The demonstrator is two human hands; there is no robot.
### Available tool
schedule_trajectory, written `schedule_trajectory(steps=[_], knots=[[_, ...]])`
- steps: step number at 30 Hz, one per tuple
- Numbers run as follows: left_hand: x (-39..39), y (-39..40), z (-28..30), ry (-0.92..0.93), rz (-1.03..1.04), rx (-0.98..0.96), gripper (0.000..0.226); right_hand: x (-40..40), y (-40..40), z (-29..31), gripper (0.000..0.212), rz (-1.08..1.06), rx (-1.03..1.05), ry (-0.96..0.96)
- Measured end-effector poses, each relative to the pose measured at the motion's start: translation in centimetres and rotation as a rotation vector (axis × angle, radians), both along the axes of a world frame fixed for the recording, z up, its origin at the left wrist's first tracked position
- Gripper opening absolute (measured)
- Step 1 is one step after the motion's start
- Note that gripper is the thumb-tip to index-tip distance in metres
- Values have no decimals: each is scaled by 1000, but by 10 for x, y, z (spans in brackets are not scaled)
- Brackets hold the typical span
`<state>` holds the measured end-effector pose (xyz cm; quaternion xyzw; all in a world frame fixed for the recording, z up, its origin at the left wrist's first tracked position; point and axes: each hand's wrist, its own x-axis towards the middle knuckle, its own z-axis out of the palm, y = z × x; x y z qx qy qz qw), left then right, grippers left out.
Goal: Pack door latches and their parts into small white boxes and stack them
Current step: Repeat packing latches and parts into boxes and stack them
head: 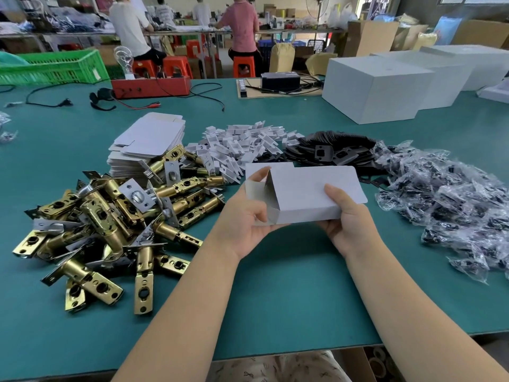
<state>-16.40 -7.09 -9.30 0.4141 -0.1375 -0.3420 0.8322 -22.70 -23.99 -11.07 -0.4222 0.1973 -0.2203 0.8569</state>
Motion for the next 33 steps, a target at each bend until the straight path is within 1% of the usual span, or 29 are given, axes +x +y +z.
schedule_trajectory(steps=[2,4,8,11,13,14,16,18,20,22,24,26,27,29,31,33], knots=[[-1,-1,0,-146,79,208,78,-1,-1,0,18,0,-46,-6],[-3,-2,0,-218,132,291,74,-1,-2,1,19,-2,-93,-8],[-7,-4,0,-198,171,286,50,-3,-2,0,18,-2,-155,-6],[-7,-6,0,-204,239,292,35,-3,-1,0,21,-5,-175,-13],[-8,-6,0,-147,234,222,23,-4,-1,1,25,-3,-142,-25],[-8,-5,2,-93,193,154,24,-4,-1,2,27,3,-110,-34],[-7,-1,2,-17,104,41,36,-5,-3,3,33,25,-56,-51],[-7,0,2,-48,64,49,40,-6,-4,3,39,42,-50,-49],[-7,-2,2,-127,72,100,39,-7,-5,3,40,51,-70,-42],[-8,-3,2,-229,112,178,46,-7,-5,3,41,52,-108,-42],[-9,-3,0,-340,230,291,60,-6,-3,4,42,37,-155,-38],[-11,-5,-4,-491,405,376,69,-5,-3,3,41,18,-180,-42],[-12,-6,-5,-572,491,402,67,-5,-3,2,40,12,-188,-43],[-14,-5,-6,-685,624,475,49,-4,-3,1,35,10,-195,-49],[-14,-5,-7,-720,626,530,24,-4,-3,0,33,3,-198,-56],[-13,-6,-8,-724,560,564,10,-4,-4,1,41,-13,-202,-58]])
